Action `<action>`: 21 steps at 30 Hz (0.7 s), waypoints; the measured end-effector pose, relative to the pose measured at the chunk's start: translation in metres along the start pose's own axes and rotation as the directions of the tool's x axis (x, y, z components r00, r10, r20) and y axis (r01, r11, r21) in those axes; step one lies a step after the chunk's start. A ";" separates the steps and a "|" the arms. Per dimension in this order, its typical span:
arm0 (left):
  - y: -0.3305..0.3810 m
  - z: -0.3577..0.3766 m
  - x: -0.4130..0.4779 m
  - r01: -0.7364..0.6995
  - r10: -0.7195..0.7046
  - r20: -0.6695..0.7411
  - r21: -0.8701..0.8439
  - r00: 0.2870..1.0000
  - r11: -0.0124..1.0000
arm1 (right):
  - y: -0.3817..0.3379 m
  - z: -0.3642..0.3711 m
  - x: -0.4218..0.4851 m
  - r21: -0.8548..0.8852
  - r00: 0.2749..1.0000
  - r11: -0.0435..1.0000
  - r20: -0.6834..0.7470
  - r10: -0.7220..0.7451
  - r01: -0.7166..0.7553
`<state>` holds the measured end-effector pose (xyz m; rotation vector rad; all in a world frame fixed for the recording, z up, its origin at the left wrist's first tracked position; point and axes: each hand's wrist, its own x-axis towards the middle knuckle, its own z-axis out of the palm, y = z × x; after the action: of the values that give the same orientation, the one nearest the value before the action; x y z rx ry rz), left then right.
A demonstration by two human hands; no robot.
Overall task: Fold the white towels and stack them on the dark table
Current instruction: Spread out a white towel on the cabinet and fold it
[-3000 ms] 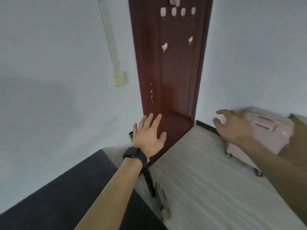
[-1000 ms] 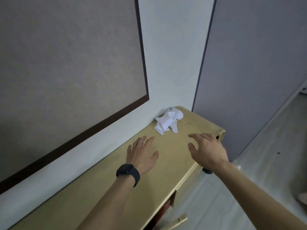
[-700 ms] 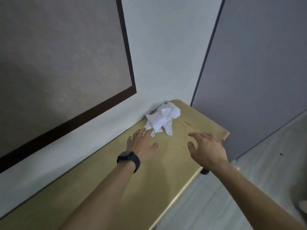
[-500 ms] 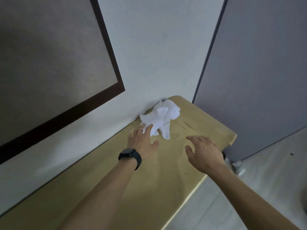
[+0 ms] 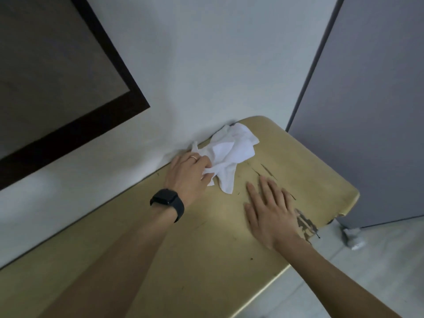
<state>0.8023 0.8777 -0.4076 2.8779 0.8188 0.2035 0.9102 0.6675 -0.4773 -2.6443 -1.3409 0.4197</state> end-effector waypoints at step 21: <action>-0.127 -0.210 -0.258 0.353 -0.305 0.225 -0.216 0.925 0.911 | -0.222 -0.131 -0.086 0.285 0.842 0.793 -0.170 -0.512 0.539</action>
<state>0.4843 0.8686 -0.2468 2.4306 1.1334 -0.0031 0.7327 0.7287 -0.2814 -1.8937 -1.7273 0.3979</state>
